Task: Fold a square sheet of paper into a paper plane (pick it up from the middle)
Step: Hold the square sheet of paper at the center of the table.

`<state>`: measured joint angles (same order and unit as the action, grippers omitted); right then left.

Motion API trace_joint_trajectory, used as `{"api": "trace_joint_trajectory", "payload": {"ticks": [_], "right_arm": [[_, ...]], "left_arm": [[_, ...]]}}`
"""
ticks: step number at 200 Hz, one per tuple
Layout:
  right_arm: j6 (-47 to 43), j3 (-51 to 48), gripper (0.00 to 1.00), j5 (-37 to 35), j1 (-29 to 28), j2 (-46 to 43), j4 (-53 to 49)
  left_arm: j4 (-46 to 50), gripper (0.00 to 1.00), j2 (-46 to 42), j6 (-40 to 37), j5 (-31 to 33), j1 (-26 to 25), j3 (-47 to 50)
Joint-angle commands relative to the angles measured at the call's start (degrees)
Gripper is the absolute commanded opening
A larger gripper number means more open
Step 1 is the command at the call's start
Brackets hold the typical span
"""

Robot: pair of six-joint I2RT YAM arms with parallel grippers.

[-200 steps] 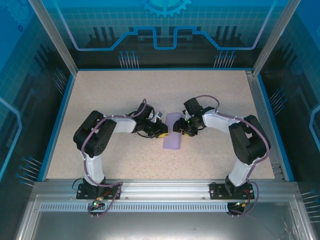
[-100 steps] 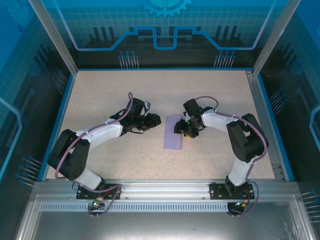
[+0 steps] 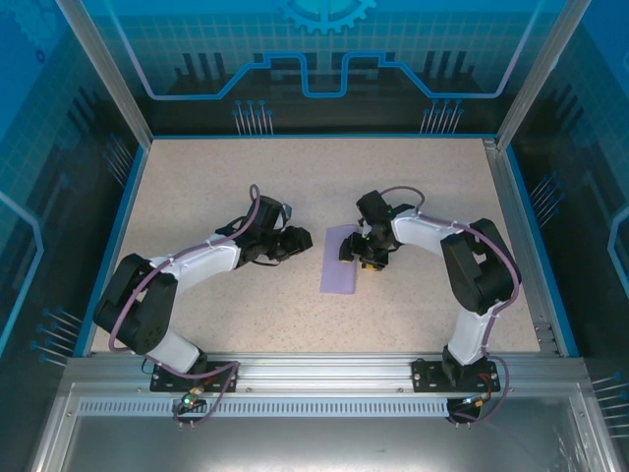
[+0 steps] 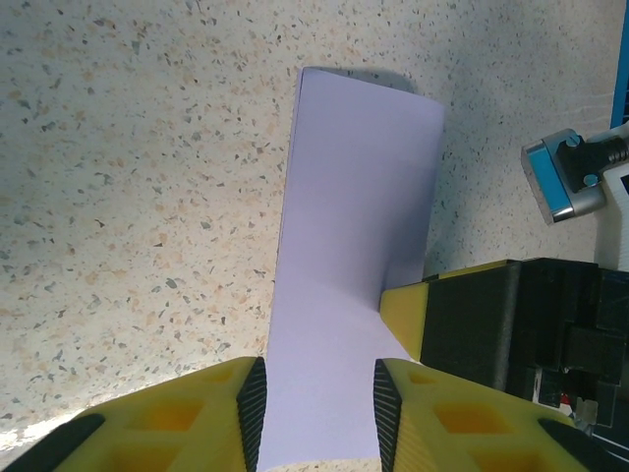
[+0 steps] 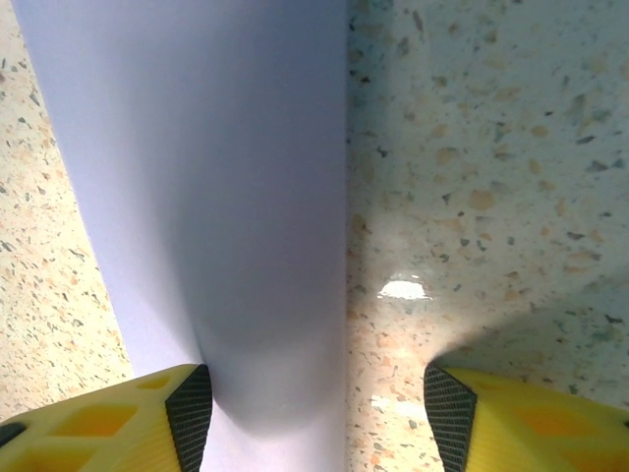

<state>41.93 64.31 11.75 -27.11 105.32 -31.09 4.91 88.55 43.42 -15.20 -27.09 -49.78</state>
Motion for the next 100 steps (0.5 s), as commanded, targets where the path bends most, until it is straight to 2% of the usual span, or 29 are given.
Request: {"api": "trace_joint_trajectory", "payload": {"ticks": [1,100], "right_arm": [[-0.63,0.96,0.62,-3.39,-0.47,2.86,-2.63],[0.02,1.95,0.62,-5.81,-1.27,4.98,-4.23]], "left_arm": [[1.37,0.39,0.39,-0.79,0.69,0.46,0.56],[1.66,0.39,-1.80,-0.39,2.59,1.42,1.94]]}}
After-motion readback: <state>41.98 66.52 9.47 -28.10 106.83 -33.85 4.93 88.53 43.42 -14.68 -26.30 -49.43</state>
